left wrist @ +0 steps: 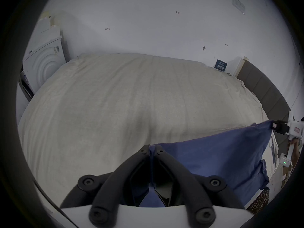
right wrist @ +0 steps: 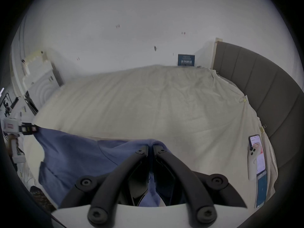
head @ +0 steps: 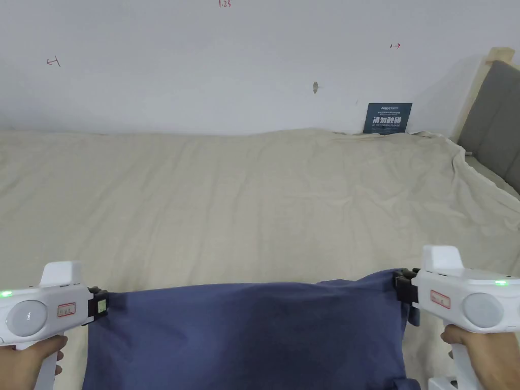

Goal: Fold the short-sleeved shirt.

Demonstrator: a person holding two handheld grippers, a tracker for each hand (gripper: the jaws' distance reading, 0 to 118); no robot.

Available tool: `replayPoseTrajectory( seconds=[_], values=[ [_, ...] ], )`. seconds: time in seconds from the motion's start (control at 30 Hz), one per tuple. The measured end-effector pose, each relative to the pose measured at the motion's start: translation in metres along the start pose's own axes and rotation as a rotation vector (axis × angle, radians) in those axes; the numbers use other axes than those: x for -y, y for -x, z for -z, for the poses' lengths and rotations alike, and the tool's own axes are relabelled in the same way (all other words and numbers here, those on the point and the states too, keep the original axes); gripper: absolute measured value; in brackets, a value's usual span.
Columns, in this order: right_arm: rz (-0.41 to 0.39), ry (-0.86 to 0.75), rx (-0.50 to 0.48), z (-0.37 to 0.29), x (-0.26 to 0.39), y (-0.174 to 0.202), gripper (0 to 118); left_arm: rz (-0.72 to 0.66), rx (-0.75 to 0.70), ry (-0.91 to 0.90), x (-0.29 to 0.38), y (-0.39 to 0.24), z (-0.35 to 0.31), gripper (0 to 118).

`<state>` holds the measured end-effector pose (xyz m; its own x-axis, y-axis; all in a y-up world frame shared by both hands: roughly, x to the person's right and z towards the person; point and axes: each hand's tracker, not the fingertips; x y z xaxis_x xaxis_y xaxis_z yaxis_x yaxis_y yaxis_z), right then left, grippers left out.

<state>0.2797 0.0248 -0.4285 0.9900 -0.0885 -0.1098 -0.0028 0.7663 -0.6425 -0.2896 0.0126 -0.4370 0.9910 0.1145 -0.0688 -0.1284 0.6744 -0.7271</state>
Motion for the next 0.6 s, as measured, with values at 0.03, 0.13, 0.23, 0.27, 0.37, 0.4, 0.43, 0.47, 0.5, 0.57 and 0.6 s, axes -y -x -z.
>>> replayPoseTrajectory(
  seconds=[0.03,0.13,0.23,0.27,0.37,0.4,0.43,0.47,0.5,0.57,0.6],
  values=[
    [0.004,-0.013,-0.012,-0.014,0.003,0.000,3,-0.003,-0.003,-0.002,0.002,0.002,-0.006,1],
    [0.029,-0.044,-0.054,-0.056,0.012,-0.003,3,-0.008,-0.018,-0.010,0.012,0.012,-0.027,1],
    [0.063,-0.061,-0.099,-0.092,0.029,-0.005,3,-0.021,-0.014,-0.013,0.027,0.019,-0.049,1],
    [0.068,-0.059,-0.111,-0.099,0.035,-0.008,3,-0.025,-0.013,-0.012,0.034,0.021,-0.054,1],
    [0.070,-0.046,-0.115,-0.118,0.063,-0.007,3,-0.026,-0.007,0.007,0.058,0.024,-0.063,1],
    [0.070,-0.035,-0.112,-0.122,0.073,-0.007,3,-0.020,-0.011,0.020,0.068,0.024,-0.064,1],
    [0.073,-0.026,-0.107,-0.124,0.083,-0.007,3,-0.017,-0.012,0.028,0.077,0.025,-0.064,1],
    [0.075,-0.011,-0.105,-0.126,0.094,-0.008,3,-0.016,-0.012,0.044,0.090,0.017,-0.071,1],
    [0.081,0.010,-0.104,-0.126,0.104,-0.009,3,-0.019,-0.015,0.063,0.099,0.018,-0.070,1],
    [0.103,0.048,-0.089,-0.126,0.124,-0.010,3,-0.031,-0.020,0.088,0.118,0.020,-0.064,1],
    [0.113,0.063,-0.086,-0.126,0.133,-0.011,3,-0.039,-0.020,0.097,0.126,0.022,-0.057,1]
  ],
)
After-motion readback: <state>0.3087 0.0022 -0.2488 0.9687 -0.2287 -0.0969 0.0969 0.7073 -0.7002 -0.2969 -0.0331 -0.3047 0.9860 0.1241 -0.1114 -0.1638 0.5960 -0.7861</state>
